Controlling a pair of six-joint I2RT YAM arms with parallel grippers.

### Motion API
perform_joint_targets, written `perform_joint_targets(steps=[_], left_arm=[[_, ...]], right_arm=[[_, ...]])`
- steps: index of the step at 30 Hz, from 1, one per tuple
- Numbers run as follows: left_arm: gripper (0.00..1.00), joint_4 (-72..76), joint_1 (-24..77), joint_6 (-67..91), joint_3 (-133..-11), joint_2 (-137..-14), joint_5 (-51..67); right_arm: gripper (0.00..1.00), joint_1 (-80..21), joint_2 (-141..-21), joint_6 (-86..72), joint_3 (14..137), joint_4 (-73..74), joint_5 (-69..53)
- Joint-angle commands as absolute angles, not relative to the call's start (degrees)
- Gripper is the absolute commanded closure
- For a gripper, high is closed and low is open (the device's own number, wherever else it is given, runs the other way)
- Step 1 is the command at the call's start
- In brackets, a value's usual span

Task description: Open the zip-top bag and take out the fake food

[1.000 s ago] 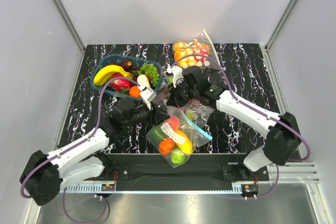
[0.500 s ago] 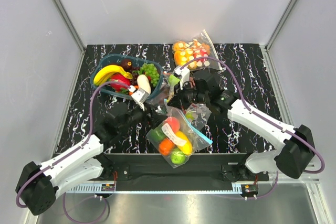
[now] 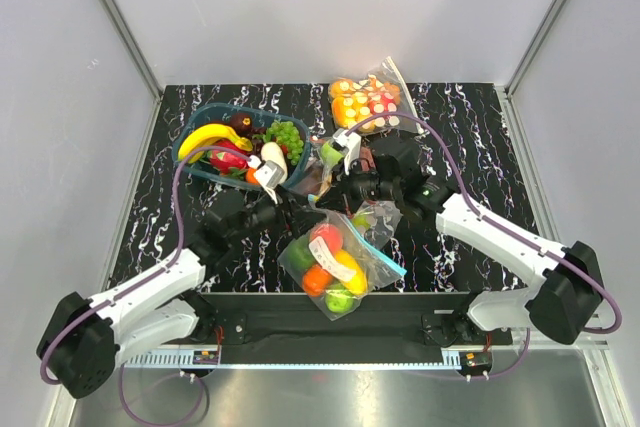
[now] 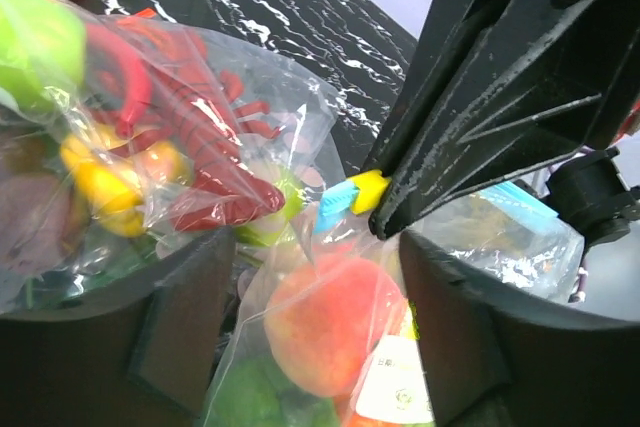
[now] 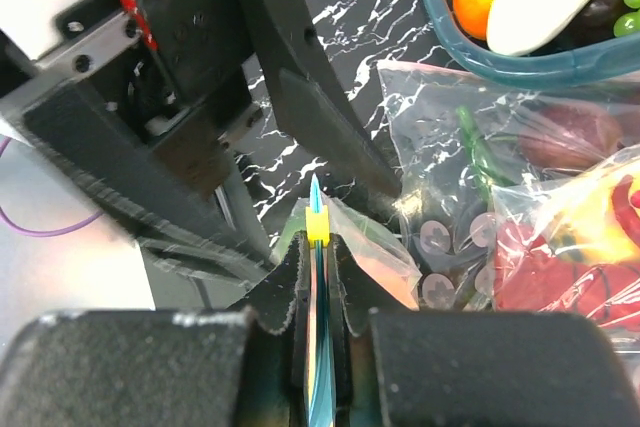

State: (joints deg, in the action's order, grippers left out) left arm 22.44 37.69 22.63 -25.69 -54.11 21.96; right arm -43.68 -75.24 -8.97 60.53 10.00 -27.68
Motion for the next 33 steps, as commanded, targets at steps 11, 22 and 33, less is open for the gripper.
perform_joint_targets(steps=[11,22,33], left_arm=[[1.00,30.6,37.2,22.6,-27.2,-56.1,29.2],[1.00,29.9,37.3,22.1,-27.9,-56.0,30.9],[1.00,29.2,37.3,21.9,-28.2,-56.3,31.7]], right_arm=[[0.64,-44.2,-71.4,-9.5,59.9,7.0,-28.1],[0.53,-44.2,-73.1,-8.3,62.1,6.5,-28.4],[0.55,-44.2,-75.1,-8.4,62.8,4.5,-28.7]])
